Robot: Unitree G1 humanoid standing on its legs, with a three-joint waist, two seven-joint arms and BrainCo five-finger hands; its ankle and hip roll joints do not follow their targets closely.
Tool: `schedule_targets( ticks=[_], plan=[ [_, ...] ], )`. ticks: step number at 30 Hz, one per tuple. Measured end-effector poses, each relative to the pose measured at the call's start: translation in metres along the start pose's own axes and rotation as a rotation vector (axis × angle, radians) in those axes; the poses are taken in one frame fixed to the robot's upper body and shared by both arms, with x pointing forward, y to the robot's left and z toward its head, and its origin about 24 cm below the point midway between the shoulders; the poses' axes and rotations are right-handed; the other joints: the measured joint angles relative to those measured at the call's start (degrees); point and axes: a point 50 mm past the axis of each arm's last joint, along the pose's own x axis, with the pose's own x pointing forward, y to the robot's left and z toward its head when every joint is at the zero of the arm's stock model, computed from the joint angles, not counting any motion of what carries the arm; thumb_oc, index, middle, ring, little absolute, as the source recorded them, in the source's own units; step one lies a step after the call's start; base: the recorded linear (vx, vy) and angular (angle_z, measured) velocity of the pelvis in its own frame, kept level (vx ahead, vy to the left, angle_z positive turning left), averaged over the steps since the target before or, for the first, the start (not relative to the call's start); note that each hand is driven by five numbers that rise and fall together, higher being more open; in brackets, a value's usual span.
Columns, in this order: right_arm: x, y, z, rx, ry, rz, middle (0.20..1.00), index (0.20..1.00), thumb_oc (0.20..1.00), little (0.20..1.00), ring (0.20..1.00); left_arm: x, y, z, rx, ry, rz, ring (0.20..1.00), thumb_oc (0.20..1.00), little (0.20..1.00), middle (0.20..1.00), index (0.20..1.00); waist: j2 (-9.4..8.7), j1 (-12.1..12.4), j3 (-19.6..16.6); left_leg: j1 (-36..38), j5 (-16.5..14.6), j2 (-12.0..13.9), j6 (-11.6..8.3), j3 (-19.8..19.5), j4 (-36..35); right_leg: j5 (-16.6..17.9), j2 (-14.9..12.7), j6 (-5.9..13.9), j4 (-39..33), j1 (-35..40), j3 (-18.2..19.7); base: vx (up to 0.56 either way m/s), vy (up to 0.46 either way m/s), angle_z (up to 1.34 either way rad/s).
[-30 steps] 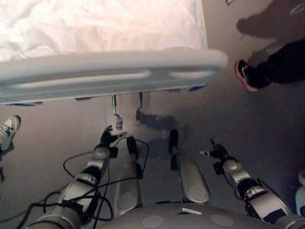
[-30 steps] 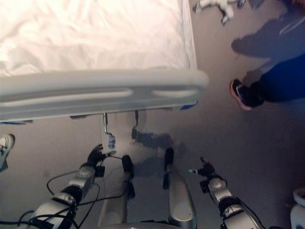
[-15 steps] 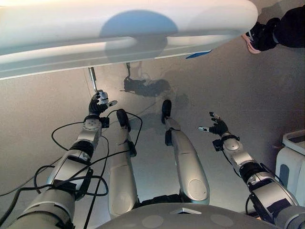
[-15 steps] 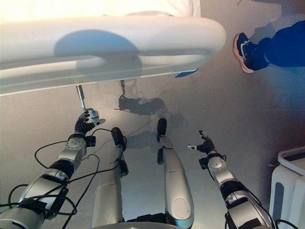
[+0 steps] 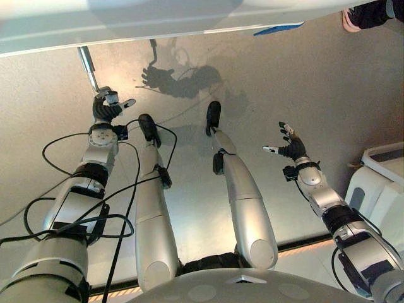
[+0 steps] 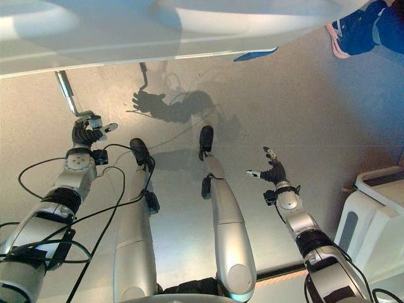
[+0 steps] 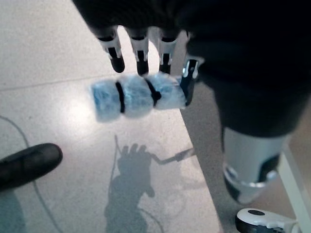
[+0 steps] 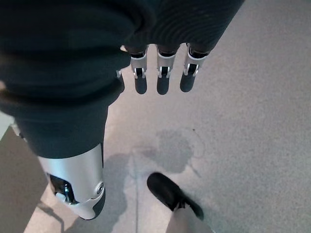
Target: Raise the hospital bed
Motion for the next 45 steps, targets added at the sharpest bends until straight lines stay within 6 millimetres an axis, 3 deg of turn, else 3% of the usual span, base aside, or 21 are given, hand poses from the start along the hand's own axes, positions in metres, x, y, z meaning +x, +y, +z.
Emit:
schedule_targets(
  ticks=[10,28,45],
  plan=[
    [0.001,0.002,0.003,0.005,-0.017,0.007,1.000,1.000,1.000,1.000,1.000,0.005,0.014,0.007,-0.002,-0.015,0.053,1.000,1.000,1.000,1.000,1.000,-0.05,-0.78,0.04,-1.32,-0.01,-0.02,0.00,-0.31,-0.01,0.07,-0.06,0.01,-0.41,-1.07,-0.10,0.00,0.000,0.00],
    [0.002,0.005,0.007,-0.002,-0.028,0.021,1.000,1.000,1.000,1.000,1.000,0.006,0.015,0.008,-0.004,-0.017,0.055,1.000,1.000,1.000,1.000,1.000,-0.04,-0.64,0.04,-1.33,-0.01,-0.05,0.00,-0.30,-0.34,0.06,-0.06,0.03,-0.69,-1.17,-0.12,0.00,0.000,0.00],
    [0.004,0.003,0.010,-0.007,-0.039,0.018,1.000,1.000,1.000,1.000,1.000,0.006,0.028,-0.002,-0.084,0.040,0.106,1.000,1.000,1.000,1.000,1.000,0.00,-0.40,0.07,-1.33,0.00,-0.03,-0.02,-0.33,-0.36,0.08,-0.10,0.00,-0.70,-1.16,-0.19,0.00,0.000,0.00]
  ],
)
